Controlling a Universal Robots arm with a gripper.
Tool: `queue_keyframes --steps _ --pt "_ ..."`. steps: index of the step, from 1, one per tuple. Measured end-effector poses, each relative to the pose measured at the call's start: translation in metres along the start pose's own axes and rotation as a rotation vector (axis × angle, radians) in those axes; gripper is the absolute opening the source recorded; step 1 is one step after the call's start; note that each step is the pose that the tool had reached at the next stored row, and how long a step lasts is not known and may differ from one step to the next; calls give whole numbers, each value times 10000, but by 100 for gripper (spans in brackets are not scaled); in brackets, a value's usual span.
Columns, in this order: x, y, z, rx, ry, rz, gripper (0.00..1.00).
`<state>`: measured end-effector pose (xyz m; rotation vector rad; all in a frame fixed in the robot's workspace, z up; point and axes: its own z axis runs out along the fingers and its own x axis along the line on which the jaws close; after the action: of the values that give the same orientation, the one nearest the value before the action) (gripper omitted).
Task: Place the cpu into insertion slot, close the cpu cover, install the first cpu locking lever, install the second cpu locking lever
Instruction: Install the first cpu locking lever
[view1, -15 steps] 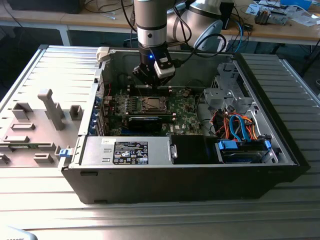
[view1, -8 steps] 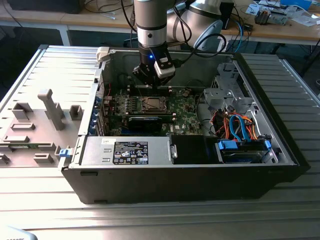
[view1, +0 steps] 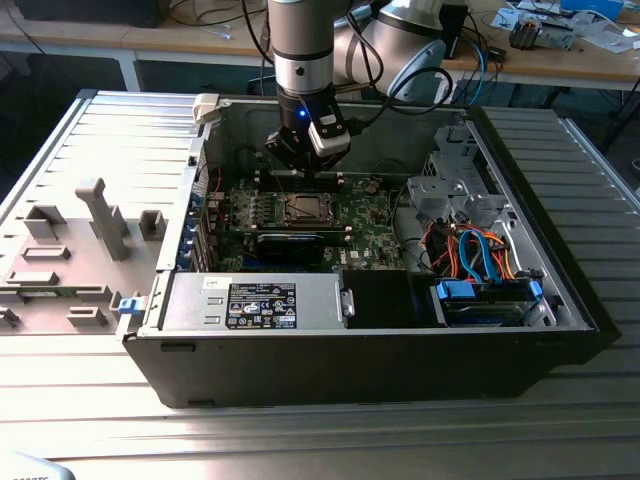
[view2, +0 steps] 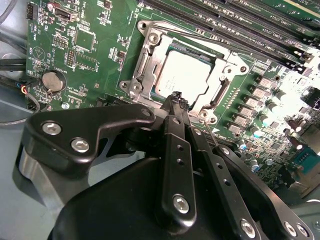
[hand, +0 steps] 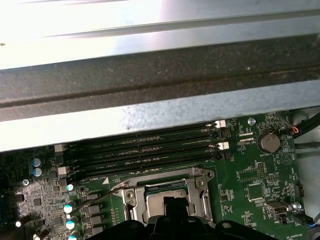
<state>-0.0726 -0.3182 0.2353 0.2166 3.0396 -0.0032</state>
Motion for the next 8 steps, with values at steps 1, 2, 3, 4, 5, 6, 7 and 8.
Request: queue_keyframes --steps 1,2,3,4,5,6,7,8 --pt "0 0 0 0 0 0 11" --pt "0 0 0 0 1 0 11" --pt "0 0 0 -1 0 -1 11" --pt "0 0 0 -1 0 -5 11" --pt "0 0 0 -1 0 -9 11" --pt "0 1 1 4 -1 -16 11" --pt "0 0 0 59 -8 -26 11" --pt "0 0 0 66 -10 -29 11"
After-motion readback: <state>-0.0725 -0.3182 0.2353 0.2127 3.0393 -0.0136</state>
